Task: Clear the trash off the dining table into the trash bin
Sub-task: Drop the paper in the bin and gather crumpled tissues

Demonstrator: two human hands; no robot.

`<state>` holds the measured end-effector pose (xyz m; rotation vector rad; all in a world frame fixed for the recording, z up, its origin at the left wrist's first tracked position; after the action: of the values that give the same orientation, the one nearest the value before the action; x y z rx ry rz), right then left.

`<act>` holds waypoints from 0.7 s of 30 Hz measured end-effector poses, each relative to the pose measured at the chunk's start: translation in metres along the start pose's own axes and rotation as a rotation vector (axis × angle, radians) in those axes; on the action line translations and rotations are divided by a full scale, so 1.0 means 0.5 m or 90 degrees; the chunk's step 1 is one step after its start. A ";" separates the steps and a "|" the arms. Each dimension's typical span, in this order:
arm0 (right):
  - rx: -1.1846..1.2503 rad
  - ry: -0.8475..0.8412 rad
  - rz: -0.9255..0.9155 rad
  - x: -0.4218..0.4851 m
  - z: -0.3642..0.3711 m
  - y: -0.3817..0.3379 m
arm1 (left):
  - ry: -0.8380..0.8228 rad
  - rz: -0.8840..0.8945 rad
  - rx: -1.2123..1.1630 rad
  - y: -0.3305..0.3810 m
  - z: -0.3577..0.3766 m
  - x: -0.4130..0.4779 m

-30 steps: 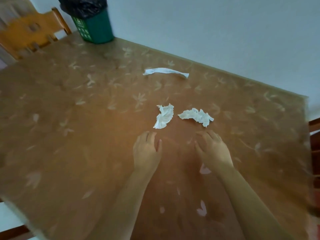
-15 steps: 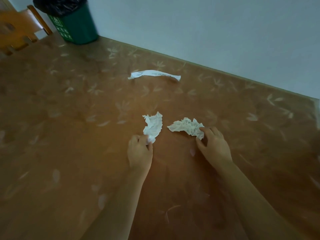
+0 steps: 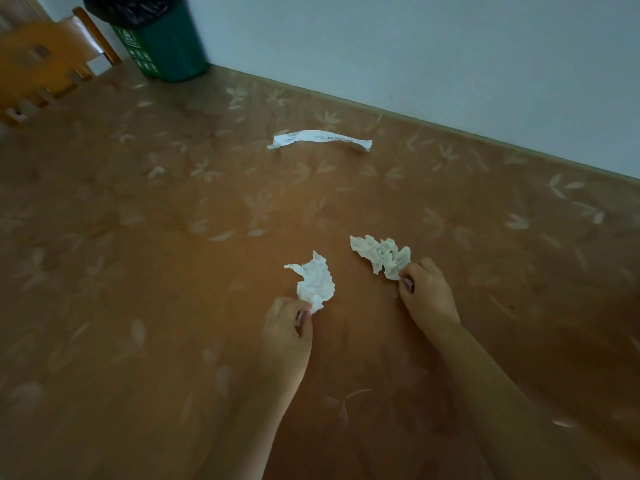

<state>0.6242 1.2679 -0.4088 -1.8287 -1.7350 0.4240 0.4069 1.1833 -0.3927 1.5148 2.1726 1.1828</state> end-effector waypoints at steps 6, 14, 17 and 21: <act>0.027 0.036 -0.002 -0.070 -0.058 -0.019 | 0.014 -0.010 -0.014 0.022 -0.070 -0.055; 0.072 0.114 -0.070 -0.201 -0.169 -0.121 | 0.032 0.007 -0.062 0.079 -0.195 -0.137; 0.090 0.123 -0.100 -0.266 -0.203 -0.167 | 0.037 0.019 -0.071 0.094 -0.258 -0.173; 0.104 0.136 -0.146 -0.358 -0.234 -0.241 | 0.046 0.033 -0.084 0.101 -0.352 -0.217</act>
<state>0.5786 1.0687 -0.2728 -1.4838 -1.6846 0.2587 0.3825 1.0115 -0.2689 1.5043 2.0658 1.3886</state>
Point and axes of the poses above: each hand's wrist, its own x-axis towards the middle knuckle, its own z-axis out of the palm, y = z × x, the point moved 4 cm from there along x, towards the middle knuckle, and after that the axes turned 11 degrees about y, right-handed, at the moved point
